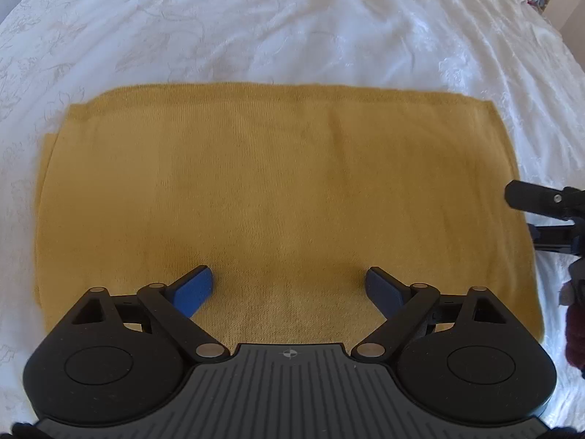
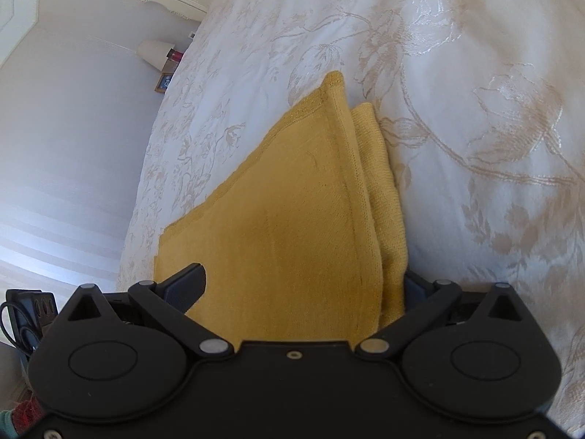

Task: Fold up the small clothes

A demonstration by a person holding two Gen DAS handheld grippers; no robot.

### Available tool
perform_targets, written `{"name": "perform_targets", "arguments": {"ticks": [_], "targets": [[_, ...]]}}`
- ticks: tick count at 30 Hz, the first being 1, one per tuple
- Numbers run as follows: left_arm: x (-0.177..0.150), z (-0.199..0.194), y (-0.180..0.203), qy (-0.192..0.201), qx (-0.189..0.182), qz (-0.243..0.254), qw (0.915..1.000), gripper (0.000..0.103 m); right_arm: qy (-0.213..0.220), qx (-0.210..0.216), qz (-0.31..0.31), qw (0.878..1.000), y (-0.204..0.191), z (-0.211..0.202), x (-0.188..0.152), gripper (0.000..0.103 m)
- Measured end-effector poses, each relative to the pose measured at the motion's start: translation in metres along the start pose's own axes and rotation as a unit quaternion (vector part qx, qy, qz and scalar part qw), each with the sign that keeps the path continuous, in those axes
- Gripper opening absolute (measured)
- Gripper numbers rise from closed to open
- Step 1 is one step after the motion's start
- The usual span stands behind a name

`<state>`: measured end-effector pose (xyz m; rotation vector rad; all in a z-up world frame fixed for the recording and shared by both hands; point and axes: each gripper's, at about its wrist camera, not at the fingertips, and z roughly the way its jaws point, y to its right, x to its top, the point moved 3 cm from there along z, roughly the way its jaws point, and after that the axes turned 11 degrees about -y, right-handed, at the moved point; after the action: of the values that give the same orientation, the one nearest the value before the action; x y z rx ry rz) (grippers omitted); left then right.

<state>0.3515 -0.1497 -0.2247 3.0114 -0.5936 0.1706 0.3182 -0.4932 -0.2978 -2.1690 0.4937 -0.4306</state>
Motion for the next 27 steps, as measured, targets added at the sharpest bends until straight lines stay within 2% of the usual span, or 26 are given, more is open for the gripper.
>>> {"name": "perform_targets", "arguments": {"ticks": [3,6,10,12,14,17,18,19,24,27], "targets": [[0.0,0.015,-0.004,-0.01,0.005,0.005,0.9999,0.094,-0.009,0.002,-0.002,1.0,0.0,-0.004,-0.005,0.102],[0.007,0.024,-0.004,-0.02,0.005,0.011,0.9997,0.102,-0.016,-0.002,-0.007,1.0,-0.002,-0.007,-0.011,0.102],[0.015,0.027,-0.005,-0.031,0.002,0.015,0.9994,0.103,-0.023,-0.008,-0.002,1.0,-0.004,-0.007,-0.016,0.102],[0.017,0.018,-0.011,-0.021,-0.009,0.0,0.9997,0.101,-0.024,-0.021,0.008,0.999,-0.005,-0.007,-0.017,0.095],[0.016,0.007,-0.018,-0.009,-0.013,-0.014,0.9998,0.092,-0.026,-0.041,0.015,0.999,-0.005,-0.007,-0.018,0.065],[0.009,-0.013,-0.035,0.009,-0.012,-0.034,0.9993,0.092,-0.029,-0.075,0.018,0.997,-0.006,-0.009,-0.02,0.042],[0.007,-0.018,-0.041,0.013,-0.012,-0.037,0.9992,0.092,-0.03,-0.083,0.02,0.996,-0.007,-0.009,-0.021,0.038],[0.002,-0.025,-0.046,0.015,-0.013,-0.04,0.999,0.092,-0.03,-0.093,0.022,0.995,-0.01,-0.009,-0.021,0.026],[-0.023,-0.047,-0.082,0.017,-0.009,-0.056,0.9982,0.092,-0.025,-0.16,0.006,0.987,-0.043,-0.008,-0.02,0.024],[-0.034,-0.055,-0.106,0.02,-0.016,-0.074,0.9969,0.092,-0.022,-0.174,-0.006,0.984,-0.071,-0.009,-0.019,0.024]]}}
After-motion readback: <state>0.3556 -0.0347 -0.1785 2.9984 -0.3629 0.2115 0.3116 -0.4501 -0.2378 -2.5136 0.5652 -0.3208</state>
